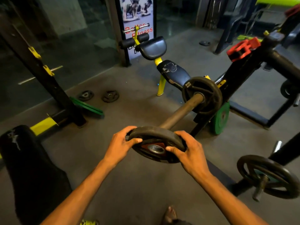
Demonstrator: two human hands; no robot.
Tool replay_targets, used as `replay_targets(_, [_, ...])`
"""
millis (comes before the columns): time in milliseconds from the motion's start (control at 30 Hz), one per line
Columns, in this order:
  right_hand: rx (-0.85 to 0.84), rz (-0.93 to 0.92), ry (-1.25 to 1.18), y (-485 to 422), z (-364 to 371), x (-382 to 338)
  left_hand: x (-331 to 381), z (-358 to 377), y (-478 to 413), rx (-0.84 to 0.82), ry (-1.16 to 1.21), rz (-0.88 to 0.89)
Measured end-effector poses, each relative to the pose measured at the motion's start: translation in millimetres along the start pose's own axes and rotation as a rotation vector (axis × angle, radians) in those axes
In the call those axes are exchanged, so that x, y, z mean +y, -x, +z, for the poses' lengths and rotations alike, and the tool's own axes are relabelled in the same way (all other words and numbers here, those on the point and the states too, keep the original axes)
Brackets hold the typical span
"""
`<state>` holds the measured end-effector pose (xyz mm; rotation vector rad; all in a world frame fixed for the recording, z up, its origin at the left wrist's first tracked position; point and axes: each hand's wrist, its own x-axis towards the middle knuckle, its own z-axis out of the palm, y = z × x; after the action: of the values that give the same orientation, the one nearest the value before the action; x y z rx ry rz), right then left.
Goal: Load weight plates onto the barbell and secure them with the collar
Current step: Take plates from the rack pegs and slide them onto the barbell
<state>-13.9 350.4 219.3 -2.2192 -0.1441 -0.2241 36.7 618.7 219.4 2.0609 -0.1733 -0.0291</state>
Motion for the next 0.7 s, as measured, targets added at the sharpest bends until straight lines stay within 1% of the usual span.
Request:
replay_targets(133, [0.013, 0.038, 0.02, -20.6, 14.9, 4.2, -14.0, -5.8, -32.8, -0.034, 0.001, -0.015])
replay_targets(267, [0.087, 0.087, 0.051, -30.3, 26.0, 7.3, -26.5, -6.9, -64.3, -0.123, 0.023, -0.007])
replay_targets(533, [0.293, 0.183, 0.153, -30.4, 51.0, -10.7, -39.7, -7.6, -122.1, -0.324, 0.046, 0.056])
replay_targets(633, [0.374, 0.214, 0.247, -34.6, 55.9, -12.5, -37.8, 2.0, -139.6, -0.362, 0.059, 0.106])
replay_targets(700, [0.425, 0.28, 0.274, -43.6, 52.8, -11.8, -34.6, 11.6, -152.3, -0.372, 0.064, 0.138])
